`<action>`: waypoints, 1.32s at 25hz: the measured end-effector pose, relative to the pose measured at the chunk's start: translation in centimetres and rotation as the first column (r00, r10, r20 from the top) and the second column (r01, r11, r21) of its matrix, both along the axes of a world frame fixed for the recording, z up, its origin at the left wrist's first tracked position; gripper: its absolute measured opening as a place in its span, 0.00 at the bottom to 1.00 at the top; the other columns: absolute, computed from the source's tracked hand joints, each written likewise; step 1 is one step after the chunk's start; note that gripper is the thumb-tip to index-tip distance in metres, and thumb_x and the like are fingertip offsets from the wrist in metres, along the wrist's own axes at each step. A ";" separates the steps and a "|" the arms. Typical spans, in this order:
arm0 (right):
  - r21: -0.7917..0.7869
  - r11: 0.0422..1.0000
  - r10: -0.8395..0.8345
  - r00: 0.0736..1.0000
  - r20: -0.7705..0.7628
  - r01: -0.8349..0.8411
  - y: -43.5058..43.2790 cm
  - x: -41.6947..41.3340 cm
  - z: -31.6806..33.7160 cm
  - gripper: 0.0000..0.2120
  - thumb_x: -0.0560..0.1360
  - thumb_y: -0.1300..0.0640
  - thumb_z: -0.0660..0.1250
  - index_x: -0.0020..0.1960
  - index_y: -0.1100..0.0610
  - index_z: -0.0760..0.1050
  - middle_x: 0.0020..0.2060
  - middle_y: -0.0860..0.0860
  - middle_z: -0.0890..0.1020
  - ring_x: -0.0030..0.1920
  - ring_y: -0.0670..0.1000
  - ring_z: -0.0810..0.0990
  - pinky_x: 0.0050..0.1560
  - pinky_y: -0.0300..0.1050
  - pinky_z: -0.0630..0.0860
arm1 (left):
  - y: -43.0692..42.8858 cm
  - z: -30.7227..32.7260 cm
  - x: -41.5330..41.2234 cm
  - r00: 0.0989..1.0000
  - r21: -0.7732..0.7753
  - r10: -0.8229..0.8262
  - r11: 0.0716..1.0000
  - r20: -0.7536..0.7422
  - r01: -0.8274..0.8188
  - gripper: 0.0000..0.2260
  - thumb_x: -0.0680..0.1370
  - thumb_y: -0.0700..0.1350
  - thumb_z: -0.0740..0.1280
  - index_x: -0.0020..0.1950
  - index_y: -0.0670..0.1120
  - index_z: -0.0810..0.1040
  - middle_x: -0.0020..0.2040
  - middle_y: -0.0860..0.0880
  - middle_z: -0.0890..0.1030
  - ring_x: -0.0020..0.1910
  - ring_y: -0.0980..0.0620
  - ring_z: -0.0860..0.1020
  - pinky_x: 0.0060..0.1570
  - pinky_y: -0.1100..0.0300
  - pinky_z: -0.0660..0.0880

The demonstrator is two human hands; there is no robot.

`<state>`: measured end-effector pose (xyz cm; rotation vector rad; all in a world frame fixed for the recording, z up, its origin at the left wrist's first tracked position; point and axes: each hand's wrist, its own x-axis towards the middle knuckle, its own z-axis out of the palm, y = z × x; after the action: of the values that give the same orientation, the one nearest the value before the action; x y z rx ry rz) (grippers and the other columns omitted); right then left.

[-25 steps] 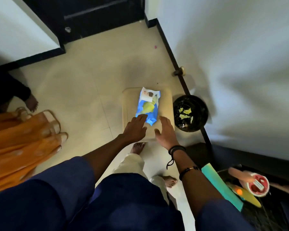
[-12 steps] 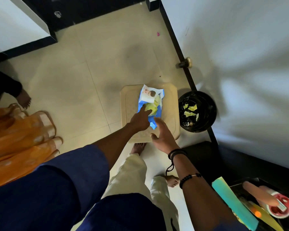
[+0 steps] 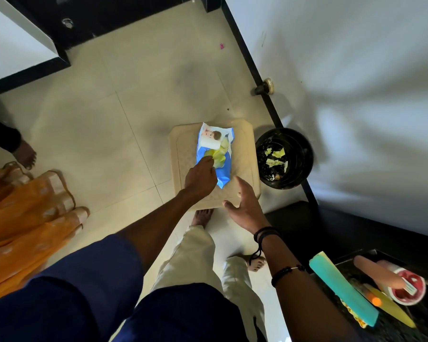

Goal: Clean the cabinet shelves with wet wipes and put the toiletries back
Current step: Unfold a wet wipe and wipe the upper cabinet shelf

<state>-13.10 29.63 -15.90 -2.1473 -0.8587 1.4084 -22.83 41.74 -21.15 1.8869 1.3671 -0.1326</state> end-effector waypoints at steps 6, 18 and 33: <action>-0.012 0.999 -0.031 0.999 -0.010 0.031 -0.3 0.1 0.1 0.36 0.73 0.59 0.69 0.76 0.55 0.55 0.73 0.52 0.61 0.71 0.53 0.66 0.70 0.53 0.67 | 0.0 -0.6 -1.2 0.998 0.051 -0.047 0.997 -0.033 0.049 0.11 0.80 0.43 0.57 0.57 0.42 0.75 0.66 0.47 0.75 0.44 0.40 0.80 0.49 0.50 0.77; 0.005 0.992 -0.127 0.991 -0.039 0.127 -0.4 -0.4 -0.1 0.33 0.74 0.59 0.68 0.75 0.53 0.57 0.72 0.51 0.63 0.69 0.52 0.69 0.68 0.48 0.69 | -0.6 1.7 -0.9 0.932 0.062 0.311 0.943 0.184 -0.326 0.08 0.76 0.44 0.67 0.53 0.45 0.81 0.55 0.51 0.82 0.46 0.54 0.80 0.47 0.66 0.71; 0.158 0.886 -0.422 0.900 -0.109 0.435 7.0 -2.0 -2.1 0.06 0.76 0.61 0.66 0.46 0.56 0.82 0.37 0.51 0.83 0.40 0.48 0.80 0.44 0.38 0.76 | 1.4 4.7 -0.7 0.621 -0.584 0.680 0.704 0.390 -0.403 0.04 0.77 0.40 0.67 0.48 0.43 0.81 0.45 0.46 0.83 0.45 0.53 0.81 0.49 0.61 0.78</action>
<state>-15.06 36.59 -17.99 -1.9784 -0.4231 1.1261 -23.54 43.15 -16.45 0.9105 1.2715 0.4044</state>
